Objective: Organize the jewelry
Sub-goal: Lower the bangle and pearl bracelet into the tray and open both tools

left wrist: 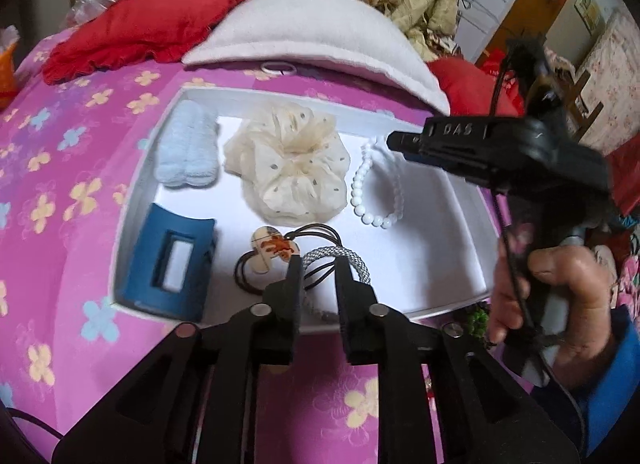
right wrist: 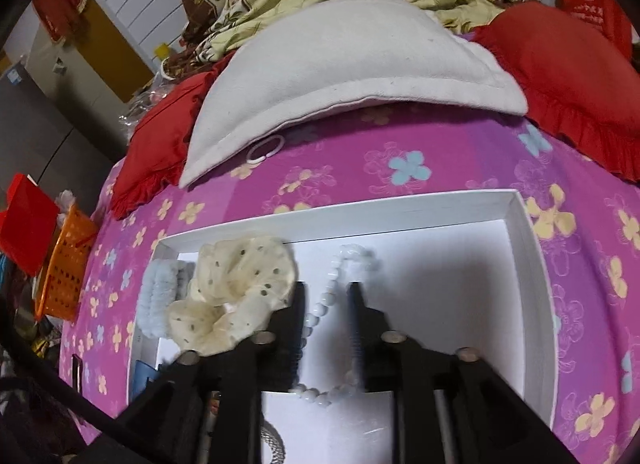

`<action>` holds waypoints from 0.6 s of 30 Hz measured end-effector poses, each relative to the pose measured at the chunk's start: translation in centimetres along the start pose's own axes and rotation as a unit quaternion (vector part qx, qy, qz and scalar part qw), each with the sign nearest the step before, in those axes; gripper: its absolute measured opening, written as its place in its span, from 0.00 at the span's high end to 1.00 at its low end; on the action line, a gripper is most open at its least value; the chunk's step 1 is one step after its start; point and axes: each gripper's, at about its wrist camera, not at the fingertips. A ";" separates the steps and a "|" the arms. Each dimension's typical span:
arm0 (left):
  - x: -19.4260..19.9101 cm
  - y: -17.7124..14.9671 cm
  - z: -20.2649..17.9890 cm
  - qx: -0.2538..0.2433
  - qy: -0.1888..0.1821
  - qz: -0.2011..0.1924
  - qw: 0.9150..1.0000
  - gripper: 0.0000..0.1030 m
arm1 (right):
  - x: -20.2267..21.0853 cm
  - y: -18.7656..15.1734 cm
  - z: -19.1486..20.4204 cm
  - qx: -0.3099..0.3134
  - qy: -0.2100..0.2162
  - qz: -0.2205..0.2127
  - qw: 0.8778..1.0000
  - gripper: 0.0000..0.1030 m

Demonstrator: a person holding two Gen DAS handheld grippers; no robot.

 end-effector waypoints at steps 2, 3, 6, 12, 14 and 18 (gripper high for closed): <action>1.4 -0.7 0.0 0.001 0.000 -0.010 1.000 0.83 | 0.9 -0.5 0.0 0.005 -0.003 -0.006 1.000 0.70; 2.1 -1.1 0.0 0.000 0.003 -0.016 1.000 0.83 | 1.2 -0.9 0.0 0.007 -0.003 -0.007 1.000 0.70; 4.3 -2.9 0.3 0.001 0.021 -0.037 0.999 0.80 | 2.4 -2.3 0.0 0.016 -0.004 -0.010 1.000 0.70; 6.9 -7.0 1.7 0.016 0.058 -0.048 0.997 0.75 | 6.3 -8.9 -0.6 0.034 0.004 -0.036 0.999 0.70; 7.0 -8.3 2.2 0.023 0.064 -0.044 0.997 0.75 | 7.8 -11.6 -1.3 0.034 0.009 -0.049 0.998 0.70; 6.7 -10.3 2.9 0.041 0.062 -0.027 0.997 0.75 | 9.6 -16.7 -3.3 0.021 -0.010 -0.069 0.997 0.63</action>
Point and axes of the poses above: each gripper's, at about its wrist camera, not at the fingertips, and x roughly against the way its jaws point, z to its left, y to its top, and after that the axes turned 14 degrees about z, right-handed
